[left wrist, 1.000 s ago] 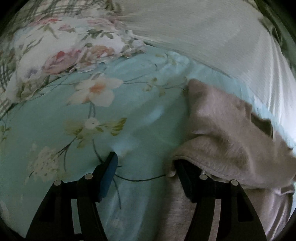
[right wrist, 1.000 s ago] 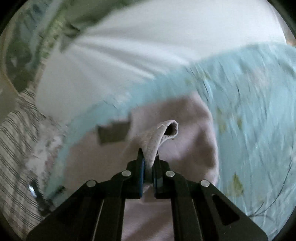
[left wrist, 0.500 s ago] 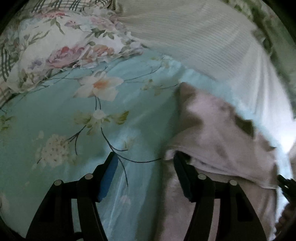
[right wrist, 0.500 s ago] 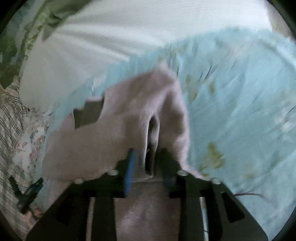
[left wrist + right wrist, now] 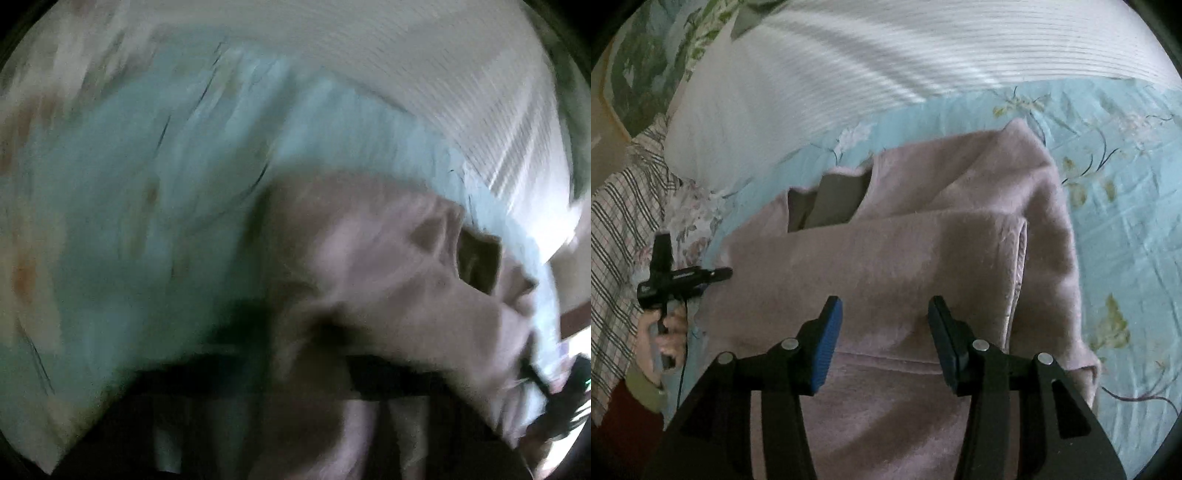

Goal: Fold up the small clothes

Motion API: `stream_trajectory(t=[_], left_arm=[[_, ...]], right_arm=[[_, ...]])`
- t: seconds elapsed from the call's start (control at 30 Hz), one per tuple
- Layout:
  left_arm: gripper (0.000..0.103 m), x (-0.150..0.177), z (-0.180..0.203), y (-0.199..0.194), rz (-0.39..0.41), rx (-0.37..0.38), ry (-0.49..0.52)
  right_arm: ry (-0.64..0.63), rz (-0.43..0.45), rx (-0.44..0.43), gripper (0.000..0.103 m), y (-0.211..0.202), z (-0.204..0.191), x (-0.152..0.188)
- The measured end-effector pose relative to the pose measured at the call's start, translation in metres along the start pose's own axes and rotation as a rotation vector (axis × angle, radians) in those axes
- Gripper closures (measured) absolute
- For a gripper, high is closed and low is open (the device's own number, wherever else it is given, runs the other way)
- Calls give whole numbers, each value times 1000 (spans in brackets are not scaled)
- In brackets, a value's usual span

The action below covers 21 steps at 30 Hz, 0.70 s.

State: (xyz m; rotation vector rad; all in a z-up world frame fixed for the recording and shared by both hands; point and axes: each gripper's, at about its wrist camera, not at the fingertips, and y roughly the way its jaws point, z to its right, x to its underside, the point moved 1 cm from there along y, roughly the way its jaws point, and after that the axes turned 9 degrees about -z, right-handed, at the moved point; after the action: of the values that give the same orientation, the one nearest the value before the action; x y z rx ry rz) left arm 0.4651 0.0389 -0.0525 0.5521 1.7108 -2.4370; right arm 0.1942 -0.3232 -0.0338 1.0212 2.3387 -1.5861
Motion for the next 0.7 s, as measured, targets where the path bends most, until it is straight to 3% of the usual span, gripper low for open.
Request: stream_trajectory(t=[0.1,0.13,0.23,0.3,0.43,0.53,0.57,0.6,0.67,0.7], left_arm=[[97,5,15,-32,215,-19,61],[97,11,17,-33,258,-72,83],[95,20,8,-9,188,-209,76],[92,28,-1,-4,149,-239,56],[93,58,-10,-39,191,-181,7],[93,83,5,-58,206,-102,60],[92,89,13,-55,189,-113,86],[90,91,17,-50,171,-144,104],[90,96,21,-25,100,-296,139],[89,97,18,-15,73,-323,139]], right_arm=[[5,5,-5,53,2,6,1],[11,2,-4,53,4,8,1],[30,-14,-9,53,9,13,2],[28,-17,-5,53,7,13,2],[15,20,-20,53,-7,7,1],[23,15,-43,53,-4,9,-3],[31,9,-43,53,-2,10,-4],[43,-1,-38,53,2,13,-4],[76,-26,5,53,11,22,-4],[89,-22,11,54,11,27,-3]])
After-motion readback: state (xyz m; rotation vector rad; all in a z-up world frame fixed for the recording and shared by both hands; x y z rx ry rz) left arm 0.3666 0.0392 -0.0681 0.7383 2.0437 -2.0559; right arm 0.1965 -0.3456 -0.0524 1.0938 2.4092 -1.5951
